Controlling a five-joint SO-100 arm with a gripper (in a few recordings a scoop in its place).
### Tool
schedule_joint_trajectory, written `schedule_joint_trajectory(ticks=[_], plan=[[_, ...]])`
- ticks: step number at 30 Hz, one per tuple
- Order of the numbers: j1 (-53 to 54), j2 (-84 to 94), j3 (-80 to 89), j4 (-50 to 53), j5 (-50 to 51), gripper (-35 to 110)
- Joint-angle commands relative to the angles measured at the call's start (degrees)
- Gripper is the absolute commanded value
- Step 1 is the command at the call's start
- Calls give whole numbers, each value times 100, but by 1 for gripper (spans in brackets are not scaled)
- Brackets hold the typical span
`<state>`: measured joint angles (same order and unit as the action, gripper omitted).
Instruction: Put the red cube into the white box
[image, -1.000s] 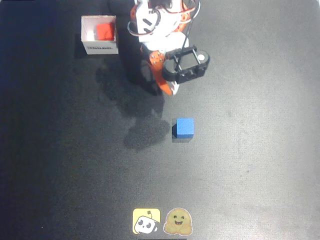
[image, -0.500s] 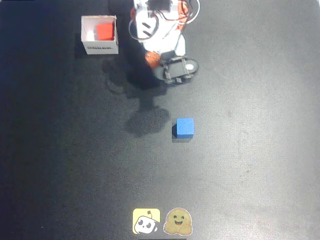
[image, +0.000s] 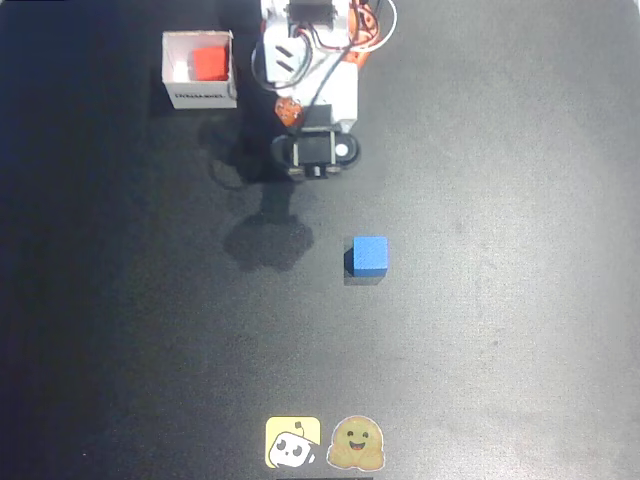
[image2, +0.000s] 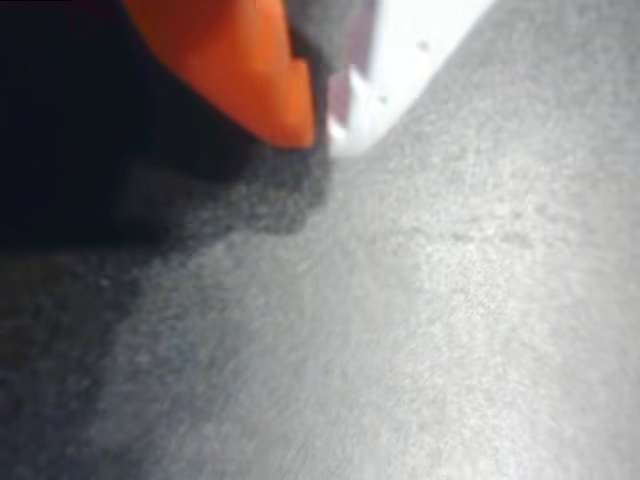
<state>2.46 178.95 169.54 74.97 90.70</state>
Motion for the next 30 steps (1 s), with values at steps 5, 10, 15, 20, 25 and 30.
schedule_joint_trajectory(ticks=[5,10,15,20,25,30], plan=[[26,413,-26,167,308,0],[26,413,-26,211,114,0],[26,413,-26,211,114,0],[26,413,-26,211,114,0],[26,413,-26,211,114,0],[26,413,-26,211,114,0]])
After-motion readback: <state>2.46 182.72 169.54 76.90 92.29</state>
